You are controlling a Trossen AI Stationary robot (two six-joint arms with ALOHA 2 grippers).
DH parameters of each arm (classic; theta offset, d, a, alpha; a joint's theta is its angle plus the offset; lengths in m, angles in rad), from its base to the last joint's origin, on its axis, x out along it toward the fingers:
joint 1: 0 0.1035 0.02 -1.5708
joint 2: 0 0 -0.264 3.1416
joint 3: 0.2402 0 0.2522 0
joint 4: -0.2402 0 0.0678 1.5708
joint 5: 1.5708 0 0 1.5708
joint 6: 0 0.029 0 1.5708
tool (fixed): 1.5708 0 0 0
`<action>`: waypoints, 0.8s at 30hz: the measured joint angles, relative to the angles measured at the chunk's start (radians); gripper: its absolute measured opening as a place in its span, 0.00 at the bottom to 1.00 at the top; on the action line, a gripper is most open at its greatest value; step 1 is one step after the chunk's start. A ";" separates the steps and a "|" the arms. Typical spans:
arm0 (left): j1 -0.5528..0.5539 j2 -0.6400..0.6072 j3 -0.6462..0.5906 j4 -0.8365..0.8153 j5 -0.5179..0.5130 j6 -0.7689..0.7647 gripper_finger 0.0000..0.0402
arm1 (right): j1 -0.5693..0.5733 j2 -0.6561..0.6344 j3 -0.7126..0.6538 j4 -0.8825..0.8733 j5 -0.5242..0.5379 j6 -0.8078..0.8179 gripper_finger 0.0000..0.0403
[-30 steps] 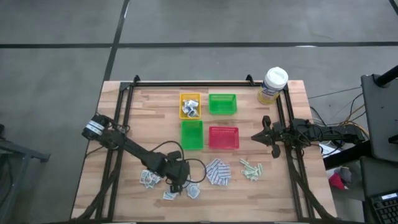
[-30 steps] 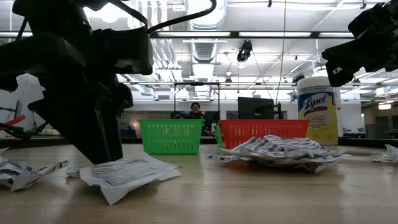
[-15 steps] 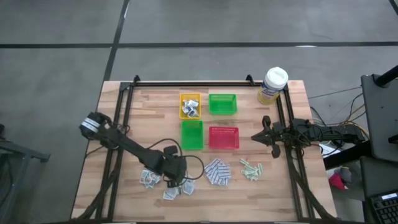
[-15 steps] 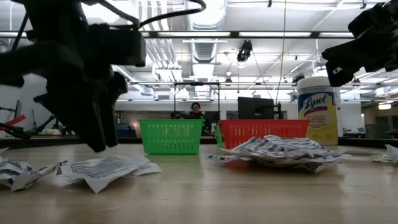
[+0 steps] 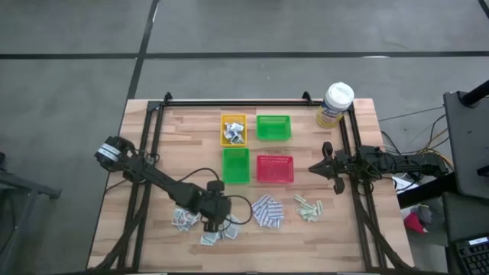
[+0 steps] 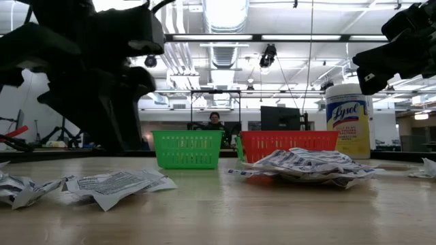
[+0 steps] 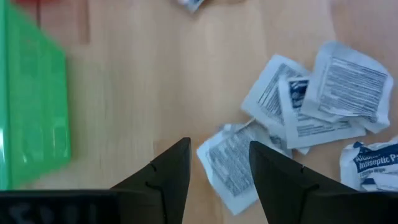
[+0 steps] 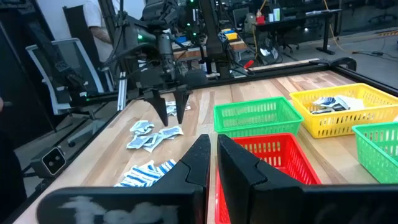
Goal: Pick & Place First Aid Supplies
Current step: Put the blue alcohol pad into the yellow bin
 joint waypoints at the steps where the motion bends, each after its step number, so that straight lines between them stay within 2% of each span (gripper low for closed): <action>1: 0.000 0.000 -0.005 0.017 0.000 0.036 0.43 | 0.000 0.000 0.000 0.000 0.000 0.000 0.07; 7: 0.001 0.000 -0.042 0.073 0.001 0.269 0.43 | 0.000 0.000 0.000 0.000 0.000 0.000 0.07; 11: 0.007 0.000 -0.061 0.075 0.020 0.364 0.43 | 0.000 0.000 0.000 0.000 0.000 0.000 0.07; 16: 0.021 0.000 -0.065 0.086 0.039 0.432 0.43 | 0.000 0.000 0.000 0.000 0.000 0.000 0.07; 24: 0.052 0.000 -0.065 0.095 0.142 0.480 0.41 | 0.000 0.000 0.000 0.000 0.000 0.000 0.07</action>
